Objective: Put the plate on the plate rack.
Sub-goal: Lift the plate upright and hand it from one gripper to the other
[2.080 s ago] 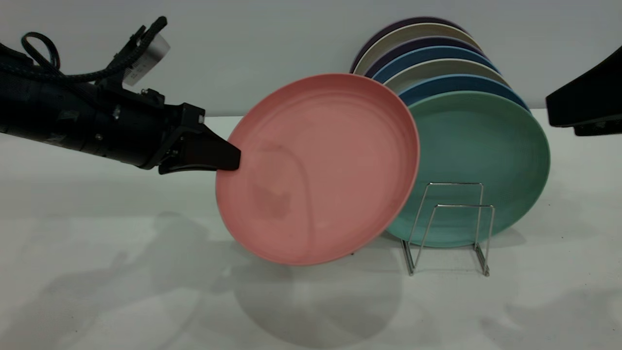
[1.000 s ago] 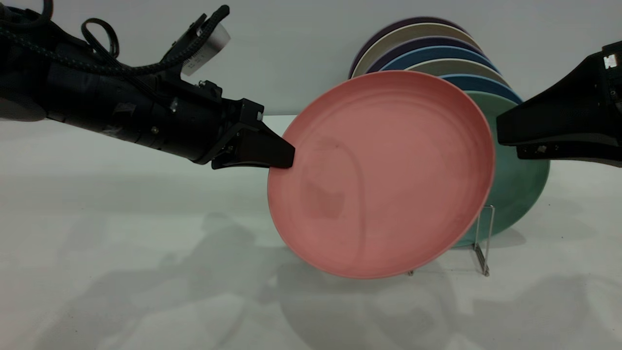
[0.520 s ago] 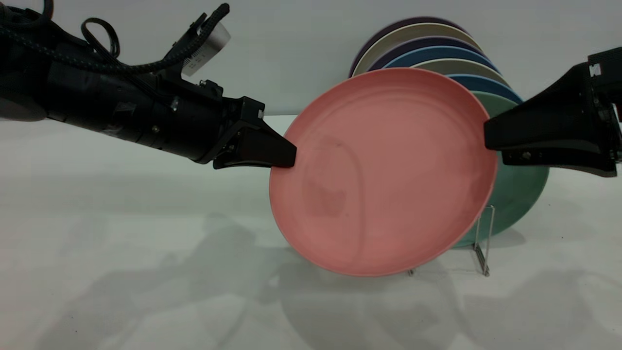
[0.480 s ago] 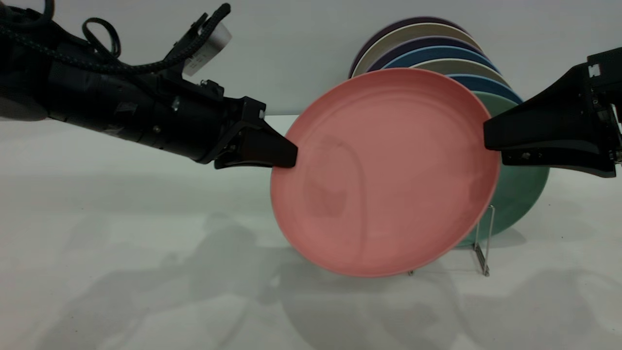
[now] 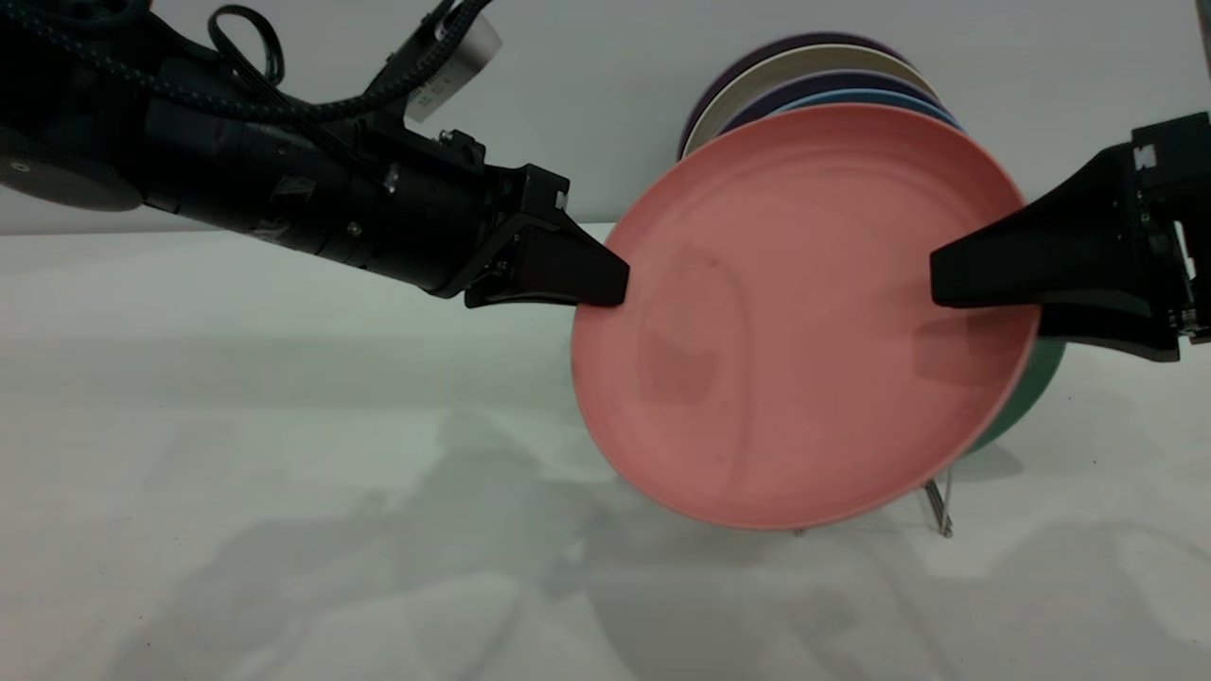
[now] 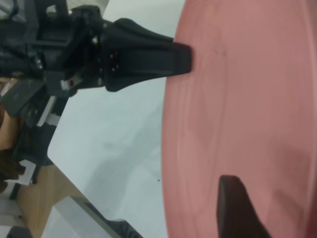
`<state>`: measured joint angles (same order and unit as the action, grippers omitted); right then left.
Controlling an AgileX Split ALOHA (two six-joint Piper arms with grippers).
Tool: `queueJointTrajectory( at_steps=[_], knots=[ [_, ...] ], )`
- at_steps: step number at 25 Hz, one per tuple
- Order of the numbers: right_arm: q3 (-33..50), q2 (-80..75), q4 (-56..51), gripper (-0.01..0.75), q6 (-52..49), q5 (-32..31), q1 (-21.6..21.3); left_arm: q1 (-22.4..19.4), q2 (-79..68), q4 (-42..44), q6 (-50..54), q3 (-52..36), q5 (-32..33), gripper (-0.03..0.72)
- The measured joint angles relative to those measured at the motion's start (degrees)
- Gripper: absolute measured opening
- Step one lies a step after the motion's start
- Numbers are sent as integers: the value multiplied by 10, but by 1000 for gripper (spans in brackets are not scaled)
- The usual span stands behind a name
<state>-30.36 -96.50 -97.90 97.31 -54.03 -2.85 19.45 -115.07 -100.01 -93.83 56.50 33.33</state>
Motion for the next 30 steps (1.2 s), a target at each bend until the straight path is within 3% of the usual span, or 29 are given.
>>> queueJointTrajectory(
  at_steps=[6,11,22,26,30],
  knots=[
    [-1,-16,-8,319,16,-5,0,3,0,0,3,0,1,19],
    [-1,-17,-16,187,23,9,0,3,0,0,4,0,2,19],
    [-1,-17,-24,172,37,26,0,3,0,0,4,1,12,43],
    [-1,-17,-25,112,40,36,0,3,0,0,5,1,40,140],
    [-1,-17,-27,71,43,47,0,3,1,0,7,1,59,311]
  ],
)
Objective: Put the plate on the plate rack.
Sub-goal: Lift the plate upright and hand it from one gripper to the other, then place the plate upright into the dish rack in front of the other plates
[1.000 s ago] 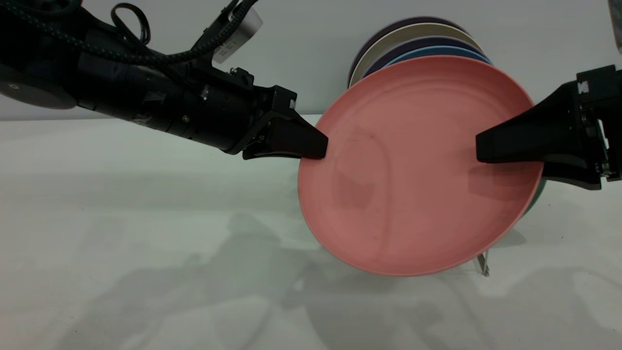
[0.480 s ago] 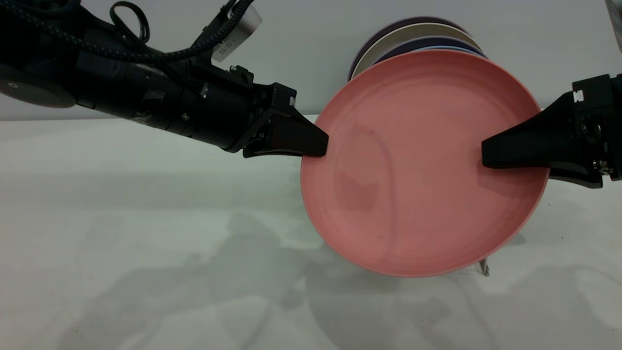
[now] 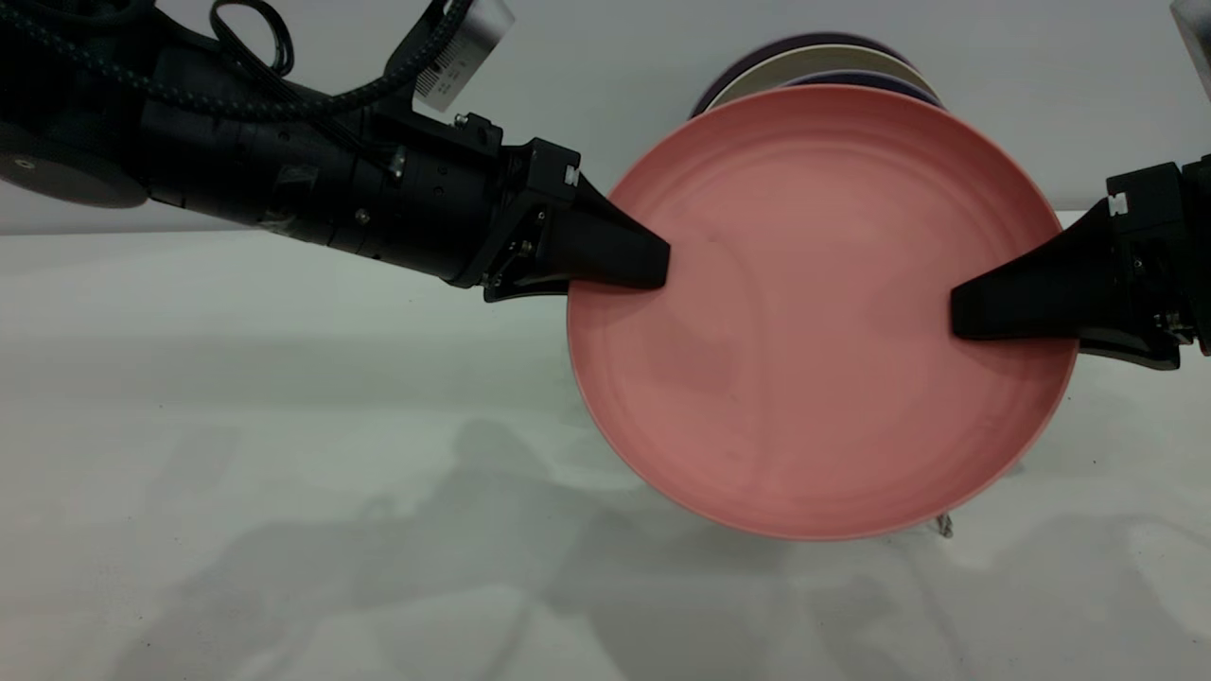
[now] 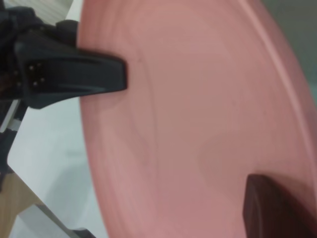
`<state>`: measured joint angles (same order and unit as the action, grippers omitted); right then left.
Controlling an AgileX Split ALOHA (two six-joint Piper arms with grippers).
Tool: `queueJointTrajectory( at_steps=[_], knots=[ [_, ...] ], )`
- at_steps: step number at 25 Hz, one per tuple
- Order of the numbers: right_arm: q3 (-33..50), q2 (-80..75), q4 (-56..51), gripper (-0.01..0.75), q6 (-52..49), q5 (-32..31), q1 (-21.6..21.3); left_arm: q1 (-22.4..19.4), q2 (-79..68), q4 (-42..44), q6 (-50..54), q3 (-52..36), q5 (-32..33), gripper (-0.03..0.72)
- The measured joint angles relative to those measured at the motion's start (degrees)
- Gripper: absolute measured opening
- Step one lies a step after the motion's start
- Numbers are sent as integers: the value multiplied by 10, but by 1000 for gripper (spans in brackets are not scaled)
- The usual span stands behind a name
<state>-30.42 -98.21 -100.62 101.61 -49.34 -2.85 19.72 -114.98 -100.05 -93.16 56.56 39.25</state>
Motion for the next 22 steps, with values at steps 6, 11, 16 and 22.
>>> queueJointTrajectory(
  at_steps=[6,11,16,22],
  knots=[
    [0,0,0,67,5,11,0,0,2,0,3,0,18,432],
    [0,0,0,66,10,33,0,-1,31,0,4,0,21,441],
    [-5,0,10,65,16,68,0,-17,68,3,18,0,20,445],
    [-27,22,73,65,6,98,0,-25,83,19,37,0,20,445]
  ],
)
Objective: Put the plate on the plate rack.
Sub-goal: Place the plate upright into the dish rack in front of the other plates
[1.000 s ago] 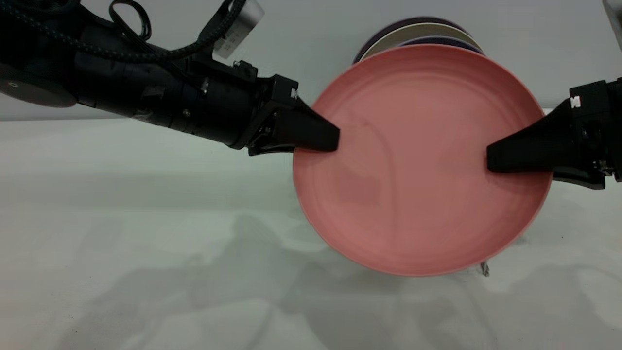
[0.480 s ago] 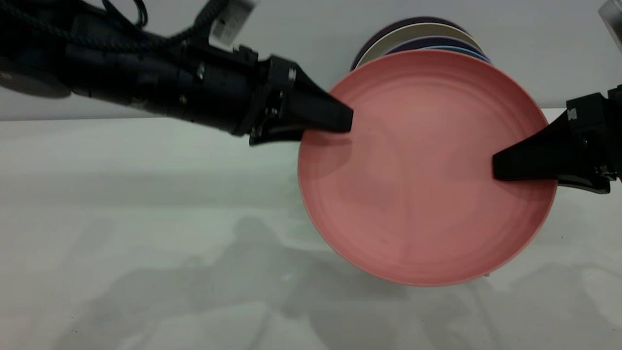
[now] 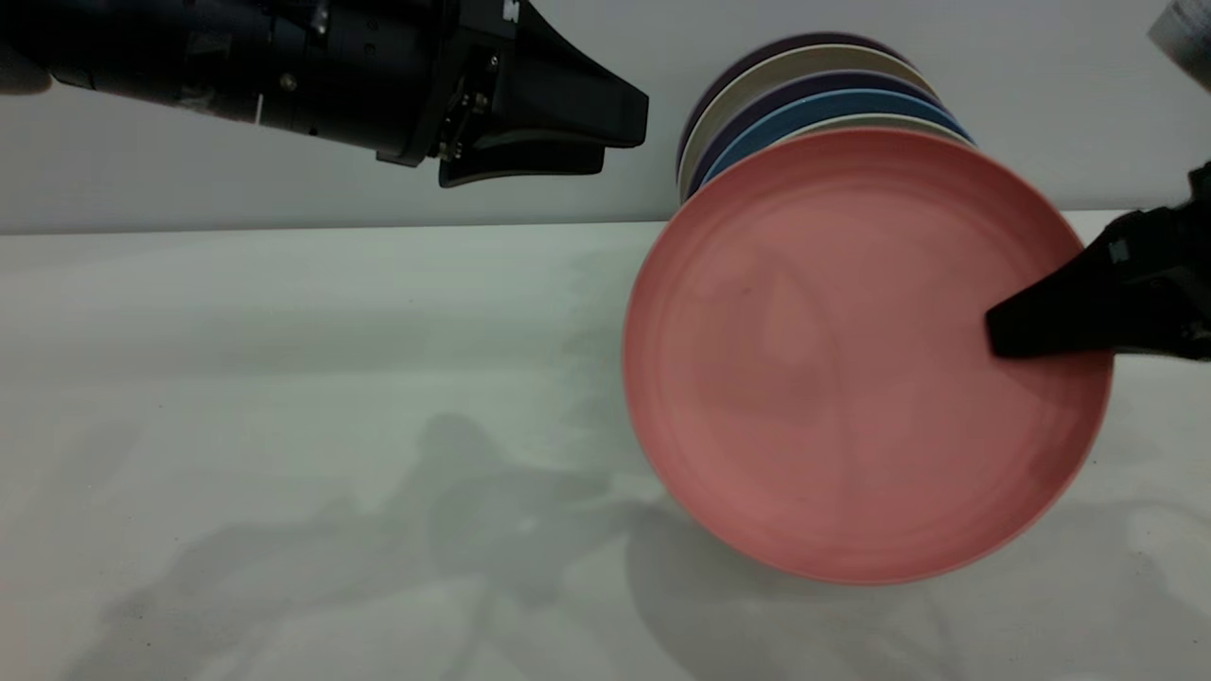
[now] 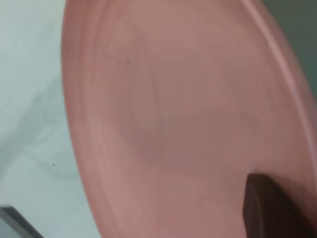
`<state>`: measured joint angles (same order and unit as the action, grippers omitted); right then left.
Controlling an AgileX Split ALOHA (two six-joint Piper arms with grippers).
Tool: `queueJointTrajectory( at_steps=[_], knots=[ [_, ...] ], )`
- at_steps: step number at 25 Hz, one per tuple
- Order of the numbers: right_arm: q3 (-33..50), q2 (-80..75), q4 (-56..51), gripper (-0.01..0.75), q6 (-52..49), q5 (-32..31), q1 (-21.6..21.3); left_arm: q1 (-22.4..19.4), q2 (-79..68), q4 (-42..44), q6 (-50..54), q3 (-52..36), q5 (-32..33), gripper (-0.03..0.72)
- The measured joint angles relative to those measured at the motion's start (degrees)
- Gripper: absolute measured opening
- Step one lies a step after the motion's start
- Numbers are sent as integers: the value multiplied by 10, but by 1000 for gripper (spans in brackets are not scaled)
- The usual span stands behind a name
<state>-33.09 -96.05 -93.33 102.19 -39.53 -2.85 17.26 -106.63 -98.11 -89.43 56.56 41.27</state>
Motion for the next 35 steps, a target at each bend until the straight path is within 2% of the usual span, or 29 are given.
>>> queueJointTrajectory(
  at_steps=[6,17,19,24,27,35],
  knots=[
    [-9,58,71,65,-41,52,0,-15,20,7,7,0,-1,445],
    [-67,195,377,65,-237,42,4,-35,27,16,23,0,9,445],
    [-67,211,407,65,-251,58,22,-35,27,17,24,0,10,445],
    [-67,219,488,65,-294,138,117,-35,28,22,33,0,10,445],
    [-68,219,564,65,-345,184,159,-35,28,35,35,0,10,445],
    [-108,231,827,64,-540,166,171,-35,28,39,37,0,-6,445]
  ],
)
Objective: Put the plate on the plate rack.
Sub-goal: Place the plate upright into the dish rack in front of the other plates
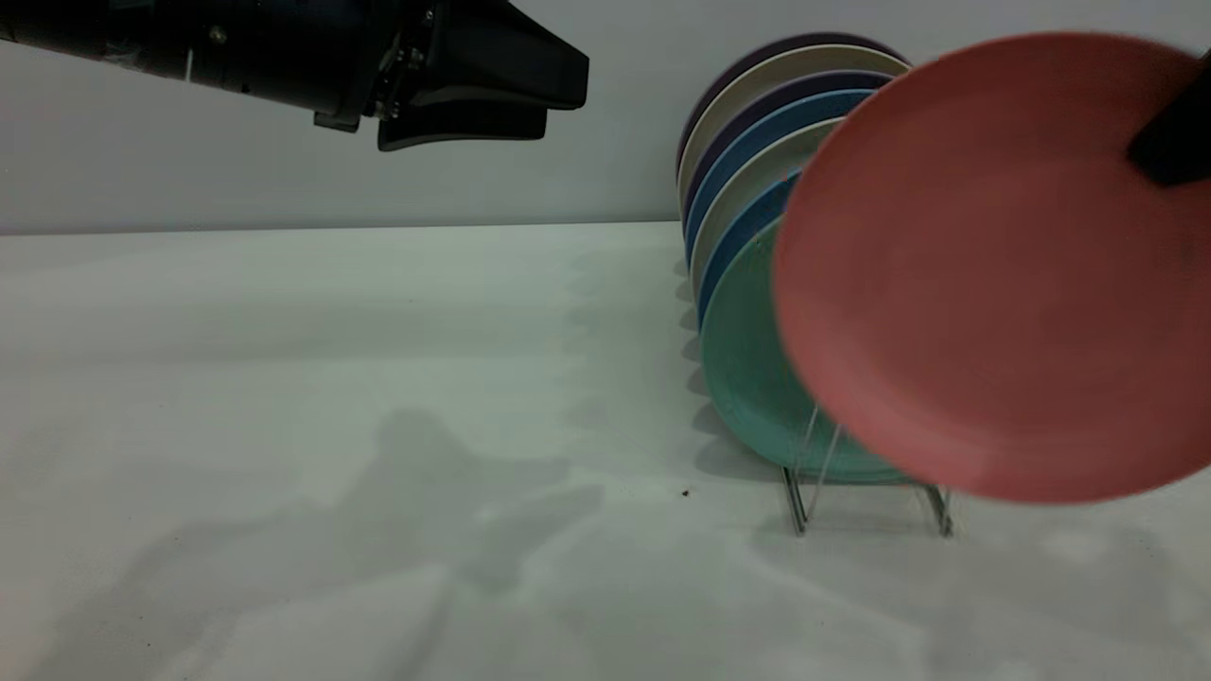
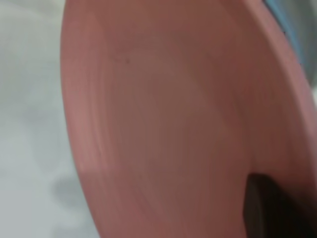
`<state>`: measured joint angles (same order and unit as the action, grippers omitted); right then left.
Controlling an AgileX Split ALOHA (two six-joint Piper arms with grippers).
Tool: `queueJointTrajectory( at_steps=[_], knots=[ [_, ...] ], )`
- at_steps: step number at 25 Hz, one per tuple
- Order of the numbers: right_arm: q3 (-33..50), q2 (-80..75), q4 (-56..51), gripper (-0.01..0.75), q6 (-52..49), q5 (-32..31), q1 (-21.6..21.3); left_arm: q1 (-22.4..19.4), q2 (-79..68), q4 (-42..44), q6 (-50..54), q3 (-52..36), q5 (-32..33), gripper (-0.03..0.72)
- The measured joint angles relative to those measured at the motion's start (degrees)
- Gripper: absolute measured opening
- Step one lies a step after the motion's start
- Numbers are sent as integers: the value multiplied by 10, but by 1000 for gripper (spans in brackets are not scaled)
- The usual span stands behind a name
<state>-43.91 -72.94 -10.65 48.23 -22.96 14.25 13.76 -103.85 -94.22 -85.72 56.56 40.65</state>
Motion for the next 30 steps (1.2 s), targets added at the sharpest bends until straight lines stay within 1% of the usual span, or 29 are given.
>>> queueJointTrajectory(
  at_steps=[4,7,9,12,15,20,22,25,30],
  knots=[
    [-21,5,98,64,-79,-6,0,0,0,-1,0,0,-6,445],
    [-26,5,142,64,-99,-7,2,0,0,-1,0,0,-8,445],
    [-27,5,166,64,-104,-8,11,0,0,-1,0,0,-9,445],
    [-27,5,204,64,-111,-8,36,0,0,-1,0,0,-9,445],
    [-27,5,268,64,-144,-8,67,0,0,-1,0,0,-10,445],
    [-37,5,423,64,-250,-15,107,0,0,-1,0,0,-10,445],
    [-44,5,466,64,-279,-17,126,0,0,-1,0,0,-10,445],
    [-52,5,491,64,-294,-17,151,0,0,-2,0,0,-10,445],
    [-60,5,492,64,-299,-16,169,0,0,-2,1,0,-10,445]
  ],
)
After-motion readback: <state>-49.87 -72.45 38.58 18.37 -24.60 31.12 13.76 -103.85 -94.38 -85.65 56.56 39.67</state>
